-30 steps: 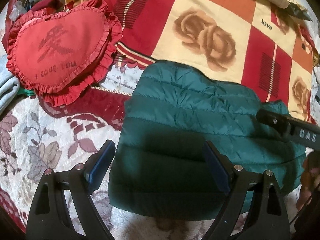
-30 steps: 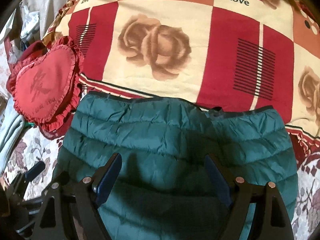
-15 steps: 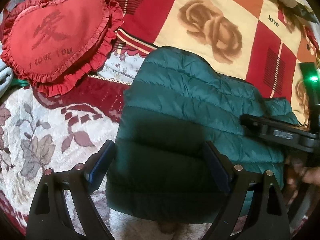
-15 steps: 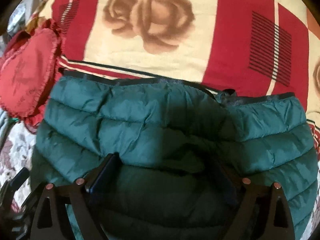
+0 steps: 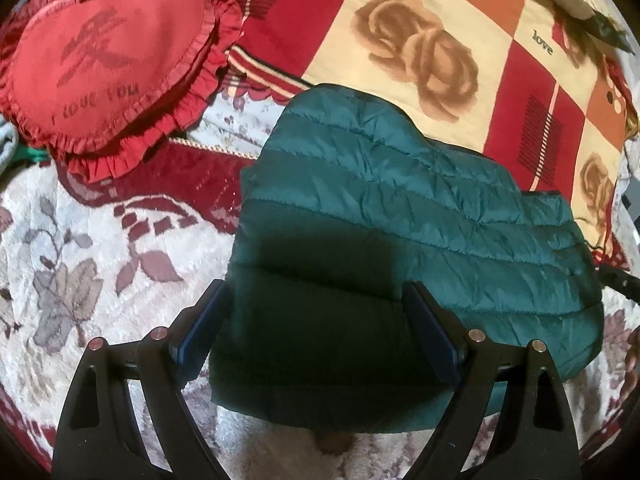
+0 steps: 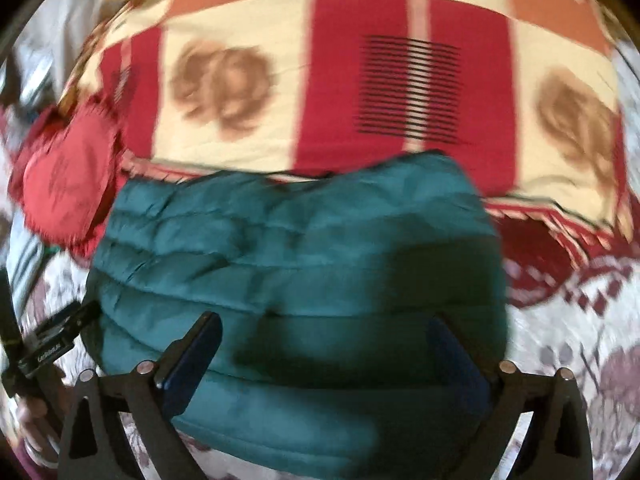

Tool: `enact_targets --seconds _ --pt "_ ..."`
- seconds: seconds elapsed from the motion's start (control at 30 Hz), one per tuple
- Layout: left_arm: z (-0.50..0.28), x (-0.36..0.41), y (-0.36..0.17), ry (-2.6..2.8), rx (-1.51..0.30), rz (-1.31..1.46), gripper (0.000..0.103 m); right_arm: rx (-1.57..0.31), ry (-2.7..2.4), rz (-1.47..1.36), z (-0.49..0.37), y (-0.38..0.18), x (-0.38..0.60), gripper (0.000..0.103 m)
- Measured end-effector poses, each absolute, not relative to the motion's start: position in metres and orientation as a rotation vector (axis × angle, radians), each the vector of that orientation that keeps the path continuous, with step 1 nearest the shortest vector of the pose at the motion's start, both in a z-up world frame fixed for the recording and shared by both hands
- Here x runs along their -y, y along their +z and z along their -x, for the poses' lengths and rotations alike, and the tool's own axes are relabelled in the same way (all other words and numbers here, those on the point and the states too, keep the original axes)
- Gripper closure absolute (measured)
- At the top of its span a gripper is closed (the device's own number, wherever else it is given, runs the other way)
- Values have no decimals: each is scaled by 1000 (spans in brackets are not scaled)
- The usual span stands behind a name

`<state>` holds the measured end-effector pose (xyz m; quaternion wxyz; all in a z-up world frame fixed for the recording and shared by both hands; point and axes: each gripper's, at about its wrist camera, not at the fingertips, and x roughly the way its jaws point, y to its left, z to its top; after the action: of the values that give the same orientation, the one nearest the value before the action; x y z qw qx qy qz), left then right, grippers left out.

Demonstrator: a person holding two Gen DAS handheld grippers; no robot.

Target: Fold large clothes

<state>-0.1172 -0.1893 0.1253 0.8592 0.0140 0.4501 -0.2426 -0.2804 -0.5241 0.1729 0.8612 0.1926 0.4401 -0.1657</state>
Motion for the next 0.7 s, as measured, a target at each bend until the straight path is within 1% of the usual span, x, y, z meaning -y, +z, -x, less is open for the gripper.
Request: enact_targets --seconds 0.13,0.27,0.43,0.63,0.7 --pt "89 172 131 -506 -996 43 14 -912 -385 -477 301 170 564 0" --pt "51 157 113 -569 -1123 185 14 -951 -340 -575 302 146 591 0" --pt "27 160 92 -661 -1203 257 14 -988 -234 -690 289 111 607 0" --pt "9 169 73 -762 -1279 321 13 -993 -139 -731 258 96 618 0" --pt "2 172 64 -779 -1314 346 6 -1010 -122 -741 250 91 621 0"
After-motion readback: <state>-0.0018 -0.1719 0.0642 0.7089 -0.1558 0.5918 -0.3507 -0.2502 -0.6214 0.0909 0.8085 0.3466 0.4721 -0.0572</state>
